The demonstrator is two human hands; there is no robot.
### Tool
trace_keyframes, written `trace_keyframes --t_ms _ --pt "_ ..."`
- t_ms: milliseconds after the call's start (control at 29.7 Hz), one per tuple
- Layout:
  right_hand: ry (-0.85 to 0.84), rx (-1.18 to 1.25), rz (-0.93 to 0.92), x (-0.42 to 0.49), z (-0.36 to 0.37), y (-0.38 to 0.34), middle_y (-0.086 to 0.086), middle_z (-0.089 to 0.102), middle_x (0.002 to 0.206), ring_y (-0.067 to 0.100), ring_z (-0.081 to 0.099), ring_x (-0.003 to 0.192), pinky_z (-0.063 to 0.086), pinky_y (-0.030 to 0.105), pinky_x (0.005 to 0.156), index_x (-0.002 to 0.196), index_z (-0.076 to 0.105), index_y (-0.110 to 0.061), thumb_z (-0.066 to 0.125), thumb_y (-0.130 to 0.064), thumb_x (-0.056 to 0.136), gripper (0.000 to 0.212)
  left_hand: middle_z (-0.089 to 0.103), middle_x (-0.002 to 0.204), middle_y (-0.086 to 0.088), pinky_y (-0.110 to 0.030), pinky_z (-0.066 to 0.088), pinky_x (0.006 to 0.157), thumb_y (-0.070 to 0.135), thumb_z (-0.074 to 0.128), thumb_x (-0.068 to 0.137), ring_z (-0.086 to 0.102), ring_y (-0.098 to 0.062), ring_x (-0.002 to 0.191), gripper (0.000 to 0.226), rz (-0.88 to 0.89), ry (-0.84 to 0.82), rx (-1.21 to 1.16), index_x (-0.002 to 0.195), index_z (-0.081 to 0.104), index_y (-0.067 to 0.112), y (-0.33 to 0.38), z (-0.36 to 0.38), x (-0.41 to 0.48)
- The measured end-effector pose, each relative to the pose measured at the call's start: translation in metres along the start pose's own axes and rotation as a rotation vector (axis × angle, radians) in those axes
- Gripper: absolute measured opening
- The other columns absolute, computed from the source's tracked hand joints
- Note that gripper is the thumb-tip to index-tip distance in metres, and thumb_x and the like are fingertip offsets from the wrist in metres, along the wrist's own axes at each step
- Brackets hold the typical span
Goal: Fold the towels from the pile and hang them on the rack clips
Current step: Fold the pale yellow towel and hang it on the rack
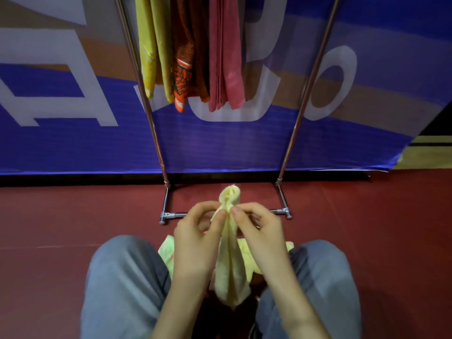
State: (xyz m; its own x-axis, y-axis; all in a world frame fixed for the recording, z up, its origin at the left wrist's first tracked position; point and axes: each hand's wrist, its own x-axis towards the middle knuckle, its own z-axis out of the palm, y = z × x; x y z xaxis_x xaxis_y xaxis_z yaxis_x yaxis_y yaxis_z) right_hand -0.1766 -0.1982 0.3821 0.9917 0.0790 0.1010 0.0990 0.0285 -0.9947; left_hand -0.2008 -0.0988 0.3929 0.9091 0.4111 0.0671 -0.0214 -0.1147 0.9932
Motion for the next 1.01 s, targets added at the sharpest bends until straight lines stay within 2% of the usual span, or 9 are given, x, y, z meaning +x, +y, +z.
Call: trace_keyframes --t_ms 101,202,269,370,471,572,673,808,1010 --pt "-0.05 0.14 0.149 -0.012 0.006 0.007 -0.007 0.068 0.059 0.002 0.061 0.062 0.049 0.013 0.063 0.073 0.068 -0.026 0.043 -0.036 0.09 0.032 0.065 0.059 0.01 -0.011 0.048 0.057 0.011 0.056 0.085 0.058 0.006 0.055 0.021 -0.076 0.006 -0.049 0.069 0.061 0.025 -0.011 -0.006 0.001" --pt "-0.143 0.201 0.256 -0.022 0.007 0.017 -0.006 0.07 0.069 0.004 0.062 0.071 0.051 0.015 0.072 0.089 0.068 -0.024 0.038 -0.083 0.061 0.072 0.064 0.07 0.01 -0.006 0.044 0.059 0.014 0.062 0.081 0.058 0.003 0.062 0.016 -0.049 -0.068 0.025 0.073 0.059 0.027 -0.014 -0.01 0.0" --pt "-0.194 0.223 0.285 -0.026 0.005 0.023 -0.008 0.073 0.081 0.002 0.064 0.077 0.051 0.015 0.074 0.101 0.066 -0.018 0.038 -0.09 0.047 0.094 0.063 0.074 0.009 -0.005 0.043 0.058 0.011 0.067 0.078 0.058 0.007 0.064 0.017 -0.021 -0.121 0.051 0.077 0.059 0.025 -0.018 -0.012 -0.001" --pt "-0.259 0.27 0.307 -0.03 -0.001 0.026 -0.003 0.074 0.094 0.011 0.067 0.09 0.052 0.02 0.076 0.1 0.066 -0.022 0.035 -0.093 0.046 0.095 0.067 0.076 0.01 -0.009 0.047 0.064 0.022 0.064 0.068 0.06 0.006 0.069 0.013 -0.025 -0.177 0.058 0.08 0.061 0.027 -0.024 -0.02 0.0" --pt "-0.192 0.259 0.259 -0.031 -0.006 0.028 0.003 0.074 0.084 0.017 0.068 0.084 0.052 0.024 0.073 0.09 0.067 -0.017 0.03 -0.069 0.076 0.066 0.07 0.067 0.018 -0.008 0.047 0.064 0.022 0.059 0.066 0.061 0.008 0.066 0.014 -0.045 -0.197 0.015 0.077 0.064 0.03 -0.03 -0.028 -0.002" --pt "-0.065 0.166 0.102 -0.026 -0.012 0.027 -0.003 0.065 0.091 0.01 0.062 0.087 0.049 0.023 0.079 0.096 0.058 -0.02 0.054 -0.026 0.078 0.019 0.071 0.073 0.021 -0.007 0.047 0.065 0.019 0.058 0.069 0.063 0.008 0.072 0.018 -0.023 -0.27 -0.021 0.07 0.068 0.034 -0.027 -0.036 -0.005" --pt "-0.226 0.028 0.107 -0.015 -0.018 0.032 -0.013 0.058 0.111 0.0 0.055 0.104 0.044 0.019 0.094 0.107 0.053 -0.037 0.063 -0.02 0.07 0.042 0.071 0.076 0.021 -0.007 0.046 0.067 0.018 0.055 0.072 0.063 0.007 0.074 0.019 0.022 -0.344 -0.033 0.076 0.066 0.033 -0.018 -0.045 -0.006" --pt "-0.272 -0.01 0.14 -0.006 -0.02 0.027 -0.011 0.071 0.073 0.002 0.063 0.075 0.05 0.016 0.07 0.074 0.071 -0.027 0.068 -0.01 0.071 0.018 0.069 0.078 0.021 -0.009 0.046 0.07 0.022 0.053 0.074 0.06 0.005 0.075 0.016 0.074 -0.356 0.038 0.083 0.063 0.03 -0.013 -0.054 -0.004" --pt "-0.306 0.037 0.159 -0.009 -0.013 0.017 -0.007 0.068 0.057 0.001 0.062 0.057 0.049 0.014 0.055 0.071 0.067 -0.018 0.063 -0.002 0.077 0.017 0.066 0.081 0.013 -0.01 0.044 0.072 0.05 0.055 0.065 0.057 0.006 0.075 0.024 0.004 -0.354 0.184 0.083 0.061 0.036 -0.013 -0.057 0.001"
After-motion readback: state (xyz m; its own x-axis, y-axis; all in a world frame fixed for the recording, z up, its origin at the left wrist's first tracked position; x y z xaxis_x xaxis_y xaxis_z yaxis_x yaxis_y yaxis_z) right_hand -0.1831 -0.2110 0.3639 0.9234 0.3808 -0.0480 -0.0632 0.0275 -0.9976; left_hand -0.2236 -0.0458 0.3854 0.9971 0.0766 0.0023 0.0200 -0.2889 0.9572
